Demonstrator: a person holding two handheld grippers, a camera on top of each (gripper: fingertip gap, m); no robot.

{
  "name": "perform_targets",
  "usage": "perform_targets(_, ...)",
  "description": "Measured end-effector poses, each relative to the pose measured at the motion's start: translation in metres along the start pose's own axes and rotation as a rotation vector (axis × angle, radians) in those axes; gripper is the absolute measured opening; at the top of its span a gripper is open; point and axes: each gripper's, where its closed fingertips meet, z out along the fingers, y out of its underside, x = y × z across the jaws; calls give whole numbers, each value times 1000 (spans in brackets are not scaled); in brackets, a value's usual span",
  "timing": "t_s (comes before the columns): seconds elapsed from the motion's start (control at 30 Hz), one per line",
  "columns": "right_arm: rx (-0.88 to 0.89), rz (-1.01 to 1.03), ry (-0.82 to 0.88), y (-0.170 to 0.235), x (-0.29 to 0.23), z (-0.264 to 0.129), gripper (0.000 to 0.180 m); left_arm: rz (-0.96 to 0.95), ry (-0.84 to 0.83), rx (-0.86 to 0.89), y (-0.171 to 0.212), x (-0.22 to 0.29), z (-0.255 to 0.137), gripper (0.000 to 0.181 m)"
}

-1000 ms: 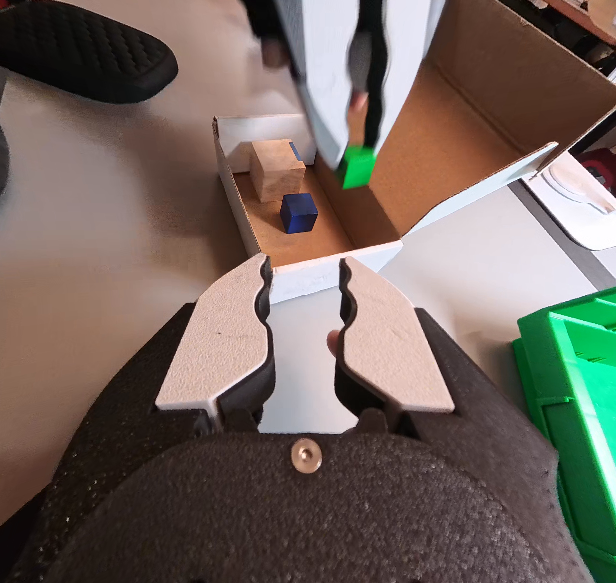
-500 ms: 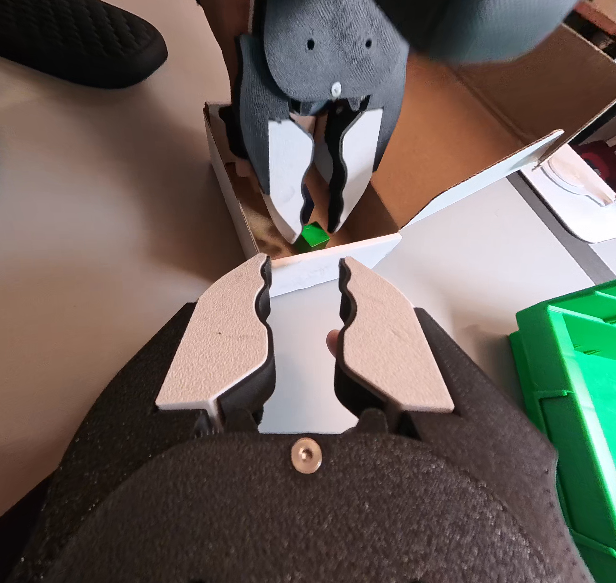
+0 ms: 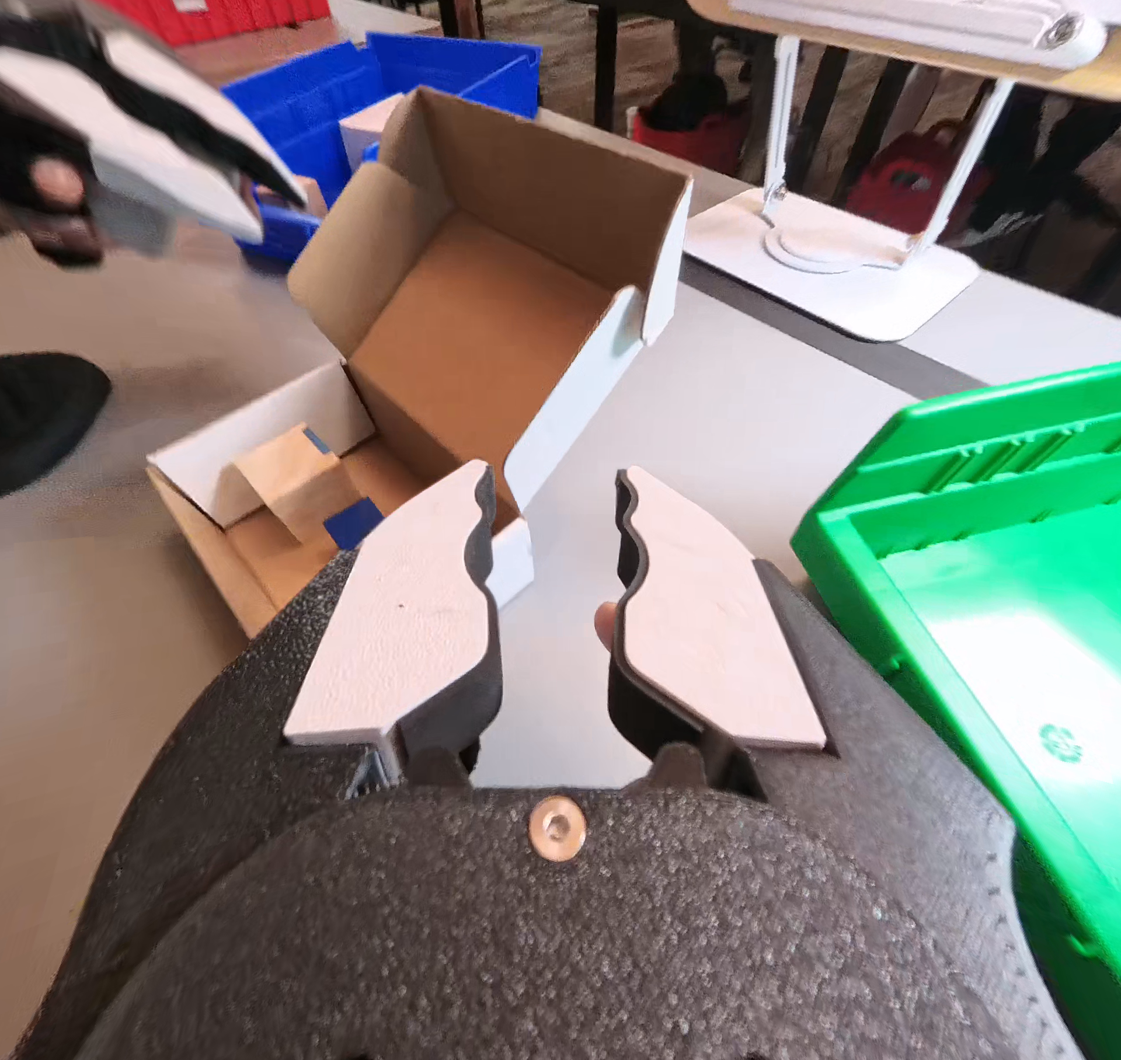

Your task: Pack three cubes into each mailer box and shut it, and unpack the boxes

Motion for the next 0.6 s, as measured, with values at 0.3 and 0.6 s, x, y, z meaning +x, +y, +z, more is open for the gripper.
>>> perform_targets(0.3, -3, 91, 4, -13, -12, 27, 10, -32, 82, 100, -4, 12, 28, 19)
perform_targets(0.6, -182, -103, -177, 42, -75, -11, 15, 274, 242, -96, 61, 61, 14, 17)
